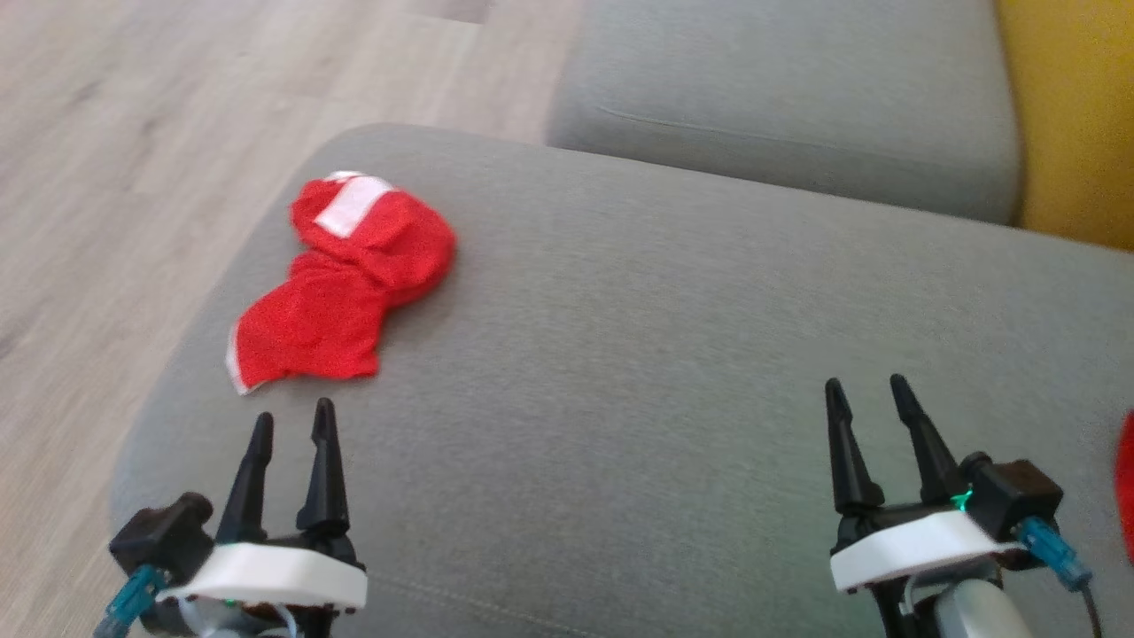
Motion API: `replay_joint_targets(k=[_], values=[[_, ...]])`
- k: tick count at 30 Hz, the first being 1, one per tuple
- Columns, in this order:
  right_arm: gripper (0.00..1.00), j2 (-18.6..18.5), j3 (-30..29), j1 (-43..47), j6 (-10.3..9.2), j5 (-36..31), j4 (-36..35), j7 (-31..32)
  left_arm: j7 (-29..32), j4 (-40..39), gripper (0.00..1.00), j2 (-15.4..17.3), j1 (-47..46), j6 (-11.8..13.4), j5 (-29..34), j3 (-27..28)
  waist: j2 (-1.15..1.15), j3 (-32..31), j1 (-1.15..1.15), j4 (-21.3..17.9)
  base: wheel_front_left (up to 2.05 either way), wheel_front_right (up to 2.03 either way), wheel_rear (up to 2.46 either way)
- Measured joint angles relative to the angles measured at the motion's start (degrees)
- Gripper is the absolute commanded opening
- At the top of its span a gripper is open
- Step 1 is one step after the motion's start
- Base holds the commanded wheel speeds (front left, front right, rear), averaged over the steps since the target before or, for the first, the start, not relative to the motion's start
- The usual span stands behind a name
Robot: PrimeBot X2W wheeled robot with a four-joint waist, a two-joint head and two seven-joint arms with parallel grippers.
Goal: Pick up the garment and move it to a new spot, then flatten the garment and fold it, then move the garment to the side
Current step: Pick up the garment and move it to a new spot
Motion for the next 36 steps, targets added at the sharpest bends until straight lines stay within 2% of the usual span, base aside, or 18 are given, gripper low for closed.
replay_joint_targets(k=[8, 13, 18, 27, 32, 36], values=[[1.0, 0.0, 0.9, 0.5, 0.0, 0.3, 0.3, 0.0, 0.0, 0.0, 1.0, 0.0, 0.2, 0.0, 0.6, 1.5, 0.0, -1.4, 0.0, 6.3, 0.0, 0.0, 0.0], [1.0, 0.1, 1.2, 0.6, 0.0, 0.8, 0.3, 0.0, 0.0, 0.0, 1.0, 0.1, 1.7, 0.0, 1.1, 2.3, 0.0, -1.9, 0.0, 8.1, 0.0, 0.0, 0.0], [1.0, 0.1, 1.4, 1.1, 0.0, 0.8, 0.4, 0.0, 0.0, 0.0, 1.0, 0.1, 2.3, 0.0, 0.9, 3.4, 0.0, -1.9, 0.0, 8.1, 0.0, 0.0, 0.0], [1.0, 0.1, 1.5, 1.6, 0.0, 0.9, 0.5, 0.0, 0.0, 1.3, 1.0, 0.0, 0.9, -0.5, 0.9, 7.1, 0.0, -0.1, 0.0, 5.9, 0.0, 0.0, 0.0], [1.0, 0.1, 1.3, 1.2, 0.0, -1.7, 0.0, 0.0, 0.0, 8.2, 1.0, 0.2, -5.2, -0.9, 1.7, 9.5, 0.0, 2.9, 0.0, 4.5, 0.0, 0.0, 0.0], [1.0, 0.1, 0.3, -1.1, 0.0, -4.0, -1.5, 0.2, 1.0, 16.7, 1.0, 2.2, -11.5, -0.9, 2.1, 10.6, 0.0, 6.4, 0.0, 2.8, 0.0, 0.0, 0.0]])
